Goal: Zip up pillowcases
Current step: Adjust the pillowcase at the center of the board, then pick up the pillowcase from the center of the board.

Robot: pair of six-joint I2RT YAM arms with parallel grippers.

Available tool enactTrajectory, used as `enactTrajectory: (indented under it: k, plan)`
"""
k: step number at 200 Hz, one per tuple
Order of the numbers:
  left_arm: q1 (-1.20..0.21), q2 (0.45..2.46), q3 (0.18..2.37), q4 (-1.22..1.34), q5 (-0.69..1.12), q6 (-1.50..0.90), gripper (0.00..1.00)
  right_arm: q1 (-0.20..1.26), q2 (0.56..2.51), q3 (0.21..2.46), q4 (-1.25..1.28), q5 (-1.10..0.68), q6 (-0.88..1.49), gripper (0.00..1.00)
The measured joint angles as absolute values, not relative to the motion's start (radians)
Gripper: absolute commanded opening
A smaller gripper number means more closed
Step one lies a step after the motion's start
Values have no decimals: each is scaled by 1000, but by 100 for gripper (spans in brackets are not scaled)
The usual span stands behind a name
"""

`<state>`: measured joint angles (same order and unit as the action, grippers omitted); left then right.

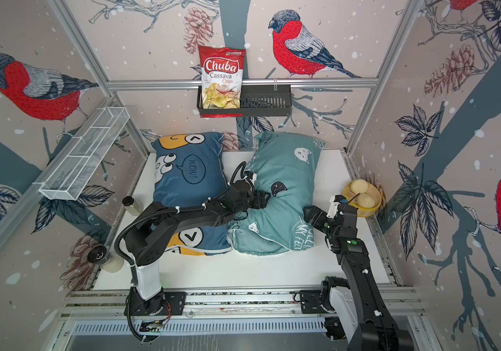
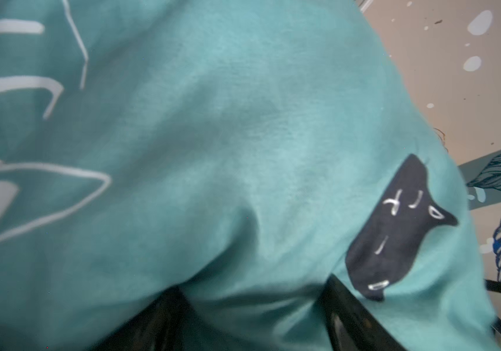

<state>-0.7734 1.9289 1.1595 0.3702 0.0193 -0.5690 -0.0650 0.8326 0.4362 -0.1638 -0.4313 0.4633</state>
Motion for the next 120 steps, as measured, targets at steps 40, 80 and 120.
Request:
enactTrajectory:
  k: [40,80,120]
  plan:
    - [-724,1978,1194,395,64,-574,72,-14,880,401,-111,-486,442,99]
    - [-712,2013,1219,413,88,-580,71,115,844,355,-99,-518,455,99]
    - [-702,2019,1215,439,105,-608,70,219,708,297,-117,-502,549,100]
